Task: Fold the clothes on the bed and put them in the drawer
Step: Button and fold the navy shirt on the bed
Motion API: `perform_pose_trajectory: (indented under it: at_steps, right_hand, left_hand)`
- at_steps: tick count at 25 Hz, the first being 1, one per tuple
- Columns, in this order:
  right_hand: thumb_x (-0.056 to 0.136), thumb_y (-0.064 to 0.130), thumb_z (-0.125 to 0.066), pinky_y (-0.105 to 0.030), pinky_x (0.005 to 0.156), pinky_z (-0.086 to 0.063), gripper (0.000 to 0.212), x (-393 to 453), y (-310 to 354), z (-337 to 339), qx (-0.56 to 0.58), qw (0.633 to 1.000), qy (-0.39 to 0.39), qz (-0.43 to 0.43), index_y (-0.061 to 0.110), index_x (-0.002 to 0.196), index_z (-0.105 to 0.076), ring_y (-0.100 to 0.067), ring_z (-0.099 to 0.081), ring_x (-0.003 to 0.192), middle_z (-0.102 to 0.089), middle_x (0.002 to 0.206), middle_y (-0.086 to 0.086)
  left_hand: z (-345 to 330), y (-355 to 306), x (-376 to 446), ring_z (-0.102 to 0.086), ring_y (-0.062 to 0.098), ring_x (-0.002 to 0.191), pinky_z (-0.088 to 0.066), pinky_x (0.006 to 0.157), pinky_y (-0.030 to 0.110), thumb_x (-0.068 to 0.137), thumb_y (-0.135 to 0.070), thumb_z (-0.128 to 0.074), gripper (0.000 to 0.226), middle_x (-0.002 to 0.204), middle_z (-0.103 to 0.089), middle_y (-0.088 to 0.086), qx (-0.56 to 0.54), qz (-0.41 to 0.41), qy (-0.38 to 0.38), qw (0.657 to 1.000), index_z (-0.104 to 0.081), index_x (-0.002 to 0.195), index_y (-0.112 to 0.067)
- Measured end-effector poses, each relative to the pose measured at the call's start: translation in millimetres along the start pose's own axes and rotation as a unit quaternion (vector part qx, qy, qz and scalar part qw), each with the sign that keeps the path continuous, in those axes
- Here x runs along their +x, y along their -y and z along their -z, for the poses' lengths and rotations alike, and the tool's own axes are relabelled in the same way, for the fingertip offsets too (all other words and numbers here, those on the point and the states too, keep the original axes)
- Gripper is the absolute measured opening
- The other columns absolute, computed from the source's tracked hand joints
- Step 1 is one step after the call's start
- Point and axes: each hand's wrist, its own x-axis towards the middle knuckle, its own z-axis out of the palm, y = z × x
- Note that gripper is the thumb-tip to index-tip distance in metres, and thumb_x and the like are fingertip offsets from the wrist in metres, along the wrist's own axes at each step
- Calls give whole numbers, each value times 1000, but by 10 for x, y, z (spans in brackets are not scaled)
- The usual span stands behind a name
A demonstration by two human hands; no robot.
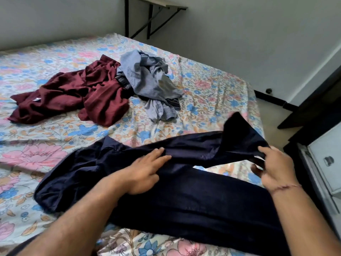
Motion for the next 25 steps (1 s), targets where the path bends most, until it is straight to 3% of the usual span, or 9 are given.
perform_pose_trajectory:
  at_steps: [4,7,9,11,14,17,20,22,25]
  right_hand:
    - [104,6,-48,-22,45,-54,18,-301,-341,1159,74,991,47,-101,13,110,-63,-12,-70,59,-71,82,-6]
    - [101,-2,-48,-25,55,-60,32,-325,-647,1602,1,985,65,-159,-4,132,-57,-14,-70,65,-73,87,-8]
    - [102,11,-54,-29,55,-57,31,-289,-691,1683,-31,984,67,-161,-2,129,-62,-17,-66,62,-72,81,-6]
    - [100,42,-58,-33,62,-51,36,-230,-659,1621,-71,984,66,-149,12,114,-70,-20,-63,67,-71,81,-3]
    - [80,77,-64,-38,84,-54,62,-110,-682,1427,-242,970,18,6,26,116,-69,-21,-67,99,-72,106,3]
    - [84,61,-73,-37,100,-48,66,-106,-741,1251,-421,879,-5,224,32,139,-53,-16,-54,123,-54,135,3]
    - [91,44,-74,-37,115,-33,16,-27,-831,1141,-396,876,108,252,35,104,-75,-15,-40,135,-45,146,5]
    - [97,46,-67,-32,108,-36,28,7,-903,1182,-352,907,104,204,30,76,-77,-16,-52,127,-57,134,2]
    - [99,45,-64,-30,75,-40,47,53,-873,1357,-288,944,-45,152,9,68,-69,-27,-64,88,-68,86,-7]
  left_hand:
    - [144,12,-73,-8,-5,156,-5,126,18,76,-15,-36,84,171,-16,-20,-101,-73,-73,989,-41,157,-40]
    - [88,-21,-110,-13,-9,154,-7,124,14,78,-18,-38,79,168,-23,-24,-87,-71,-38,993,-45,152,-45]
    - [-6,-49,-102,-8,-4,156,-1,125,18,84,-46,-41,73,171,-16,-17,34,-54,27,998,-34,156,-45]
    - [-66,-84,-116,0,-8,155,5,128,28,80,-91,-26,87,171,-9,-21,90,-32,67,993,-27,157,-50]
    - [-90,-256,-127,-1,-9,155,2,130,40,83,-96,-12,88,169,-14,-23,93,-54,-9,994,-32,157,-52]
    - [-327,-729,-5,2,-2,158,1,130,40,92,-86,-10,83,172,-10,-17,170,-89,-43,980,-26,162,-44]
    - [-816,-1320,275,11,10,159,6,129,46,96,-77,-17,83,174,4,-6,225,-74,-25,971,-11,167,-33]
    - [-1175,-1692,476,14,14,160,8,128,52,101,-71,-27,83,175,7,-1,218,-81,-33,972,-5,167,-27]
    - [-1739,-2167,652,13,19,160,11,126,59,101,-60,-37,85,175,6,5,200,-127,-62,969,-2,167,-18]
